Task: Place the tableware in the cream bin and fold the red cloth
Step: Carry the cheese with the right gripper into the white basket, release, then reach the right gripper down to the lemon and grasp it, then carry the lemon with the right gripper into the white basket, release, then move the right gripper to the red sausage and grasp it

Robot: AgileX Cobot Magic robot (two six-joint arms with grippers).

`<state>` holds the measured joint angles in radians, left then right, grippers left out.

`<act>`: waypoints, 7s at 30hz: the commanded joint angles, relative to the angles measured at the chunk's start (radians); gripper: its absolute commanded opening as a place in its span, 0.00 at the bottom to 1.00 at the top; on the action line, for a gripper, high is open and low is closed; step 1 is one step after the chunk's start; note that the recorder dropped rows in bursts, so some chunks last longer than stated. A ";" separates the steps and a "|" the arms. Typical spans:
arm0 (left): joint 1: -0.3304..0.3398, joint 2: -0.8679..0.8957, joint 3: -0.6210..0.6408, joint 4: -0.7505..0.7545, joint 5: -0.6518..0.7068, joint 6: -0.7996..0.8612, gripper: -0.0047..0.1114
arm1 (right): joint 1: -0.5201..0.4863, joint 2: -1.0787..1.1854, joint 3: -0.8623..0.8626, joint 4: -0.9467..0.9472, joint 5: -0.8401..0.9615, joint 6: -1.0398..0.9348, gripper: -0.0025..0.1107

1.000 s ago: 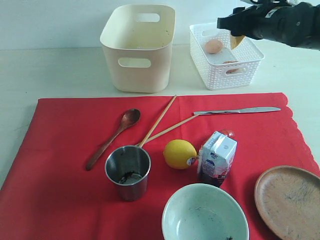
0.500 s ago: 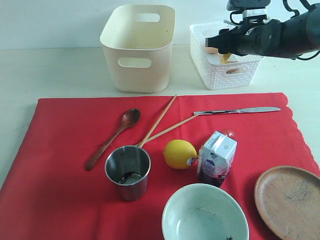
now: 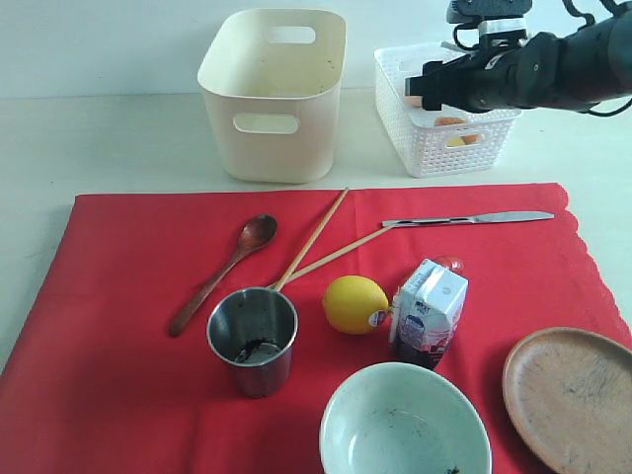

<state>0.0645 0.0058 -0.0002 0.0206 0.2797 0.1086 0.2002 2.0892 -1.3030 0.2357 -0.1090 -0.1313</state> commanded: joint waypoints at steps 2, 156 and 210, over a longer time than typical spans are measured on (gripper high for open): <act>-0.006 -0.006 0.000 0.004 -0.006 -0.007 0.05 | -0.003 -0.104 -0.010 -0.004 0.092 0.003 0.66; -0.006 -0.006 0.000 0.004 -0.006 -0.007 0.05 | 0.020 -0.098 0.027 -0.400 -0.066 0.479 0.68; -0.006 -0.006 0.000 0.004 -0.006 -0.007 0.05 | 0.178 -0.297 0.376 -0.142 0.521 0.071 0.69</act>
<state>0.0645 0.0058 -0.0002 0.0206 0.2797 0.1086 0.3747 1.7649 -0.9299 0.1054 0.4317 -0.0158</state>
